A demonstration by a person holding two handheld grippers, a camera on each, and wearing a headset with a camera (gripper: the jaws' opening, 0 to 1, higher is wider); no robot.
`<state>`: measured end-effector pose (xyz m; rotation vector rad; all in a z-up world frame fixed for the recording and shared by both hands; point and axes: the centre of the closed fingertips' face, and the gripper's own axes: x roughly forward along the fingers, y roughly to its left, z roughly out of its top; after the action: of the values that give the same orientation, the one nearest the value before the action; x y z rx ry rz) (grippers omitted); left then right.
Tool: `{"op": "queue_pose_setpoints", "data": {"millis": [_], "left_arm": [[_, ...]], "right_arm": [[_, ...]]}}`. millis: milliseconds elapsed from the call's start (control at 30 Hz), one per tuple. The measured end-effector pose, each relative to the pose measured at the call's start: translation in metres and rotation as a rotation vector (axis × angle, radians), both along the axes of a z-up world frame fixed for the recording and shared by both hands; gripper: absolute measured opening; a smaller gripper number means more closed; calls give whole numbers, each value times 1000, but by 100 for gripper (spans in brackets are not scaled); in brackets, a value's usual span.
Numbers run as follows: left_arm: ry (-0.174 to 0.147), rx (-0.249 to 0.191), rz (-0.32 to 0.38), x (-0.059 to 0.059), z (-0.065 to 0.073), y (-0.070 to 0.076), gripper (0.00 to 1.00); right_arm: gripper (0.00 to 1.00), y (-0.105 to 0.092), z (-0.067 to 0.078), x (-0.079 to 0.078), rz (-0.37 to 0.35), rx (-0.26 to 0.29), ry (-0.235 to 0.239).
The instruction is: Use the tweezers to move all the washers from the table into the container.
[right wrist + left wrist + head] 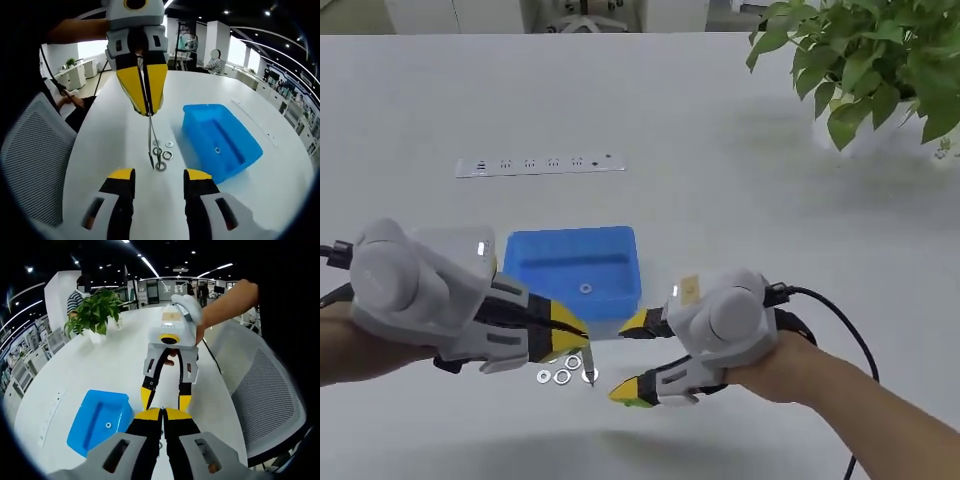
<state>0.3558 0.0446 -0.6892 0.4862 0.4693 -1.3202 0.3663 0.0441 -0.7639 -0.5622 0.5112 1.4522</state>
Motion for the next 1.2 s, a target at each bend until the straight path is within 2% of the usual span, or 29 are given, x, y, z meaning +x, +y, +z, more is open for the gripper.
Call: {"op": "queue_pose_setpoints", "data": {"millis": [367,767,1200], "left_arm": [[7,-2,-3,1,-1,-2,5],[15,-1,-1,2,-2,-1,5],[17,13,2,3,-4,3,5]], "right_arm": [[24,16,-4,-3,75,-8,-11],[14,27,-12,-5,144,-34,-21],[10,29,-14,-7,129,-29,1]]}}
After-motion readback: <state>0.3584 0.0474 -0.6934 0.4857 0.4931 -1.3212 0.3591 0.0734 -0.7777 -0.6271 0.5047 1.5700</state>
